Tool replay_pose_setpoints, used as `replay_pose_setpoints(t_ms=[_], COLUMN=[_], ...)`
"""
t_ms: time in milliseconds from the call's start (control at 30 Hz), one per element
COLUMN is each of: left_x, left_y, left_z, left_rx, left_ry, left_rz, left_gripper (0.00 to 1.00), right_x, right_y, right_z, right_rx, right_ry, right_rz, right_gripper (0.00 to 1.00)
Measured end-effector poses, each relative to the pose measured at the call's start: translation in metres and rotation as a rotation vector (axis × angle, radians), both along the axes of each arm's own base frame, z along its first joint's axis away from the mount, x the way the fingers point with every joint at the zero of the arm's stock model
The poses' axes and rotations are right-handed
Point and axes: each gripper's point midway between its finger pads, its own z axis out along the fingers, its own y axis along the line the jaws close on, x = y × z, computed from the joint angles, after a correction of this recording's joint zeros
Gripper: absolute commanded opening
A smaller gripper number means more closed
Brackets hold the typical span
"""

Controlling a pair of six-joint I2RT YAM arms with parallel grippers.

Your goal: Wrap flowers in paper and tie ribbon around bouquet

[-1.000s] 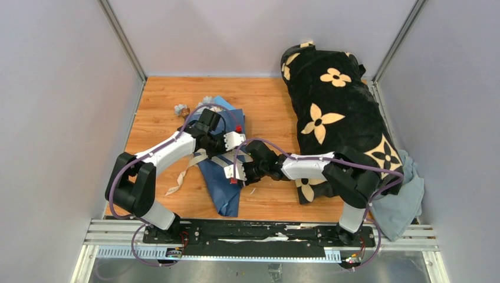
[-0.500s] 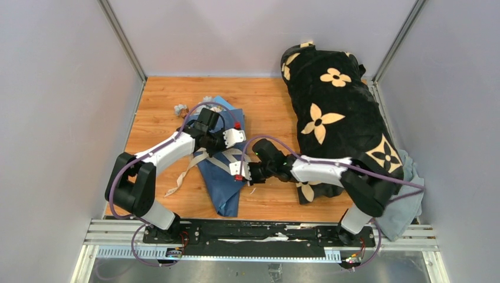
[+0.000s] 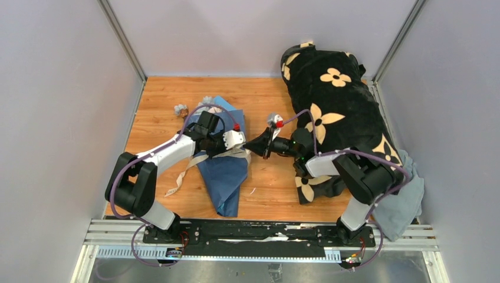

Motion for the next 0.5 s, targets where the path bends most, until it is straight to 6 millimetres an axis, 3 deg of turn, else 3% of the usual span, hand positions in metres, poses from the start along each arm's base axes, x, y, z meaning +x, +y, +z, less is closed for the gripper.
replay_pose_setpoints(t_ms=[133,233,500], left_x=[-0.003,-0.006,-0.009], left_y=[0.002,0.004,0.002], left_z=[-0.003,-0.004,0.008], left_rx=[0.004,0.005,-0.019], left_ry=[0.006,0.009,-0.024], left_rz=[0.006,0.005,-0.005], left_gripper=[0.00,0.00,0.00], right_x=[0.043,0.062,0.126], right_y=[-0.014,-0.020,-0.041], right_z=[-0.008,-0.010,0.001], right_rx=[0.103,0.132,0.039], right_ry=[0.177,0.228,0.344], right_rz=[-0.183,-0.296,-0.649], right_gripper=[0.00,0.00,0.00])
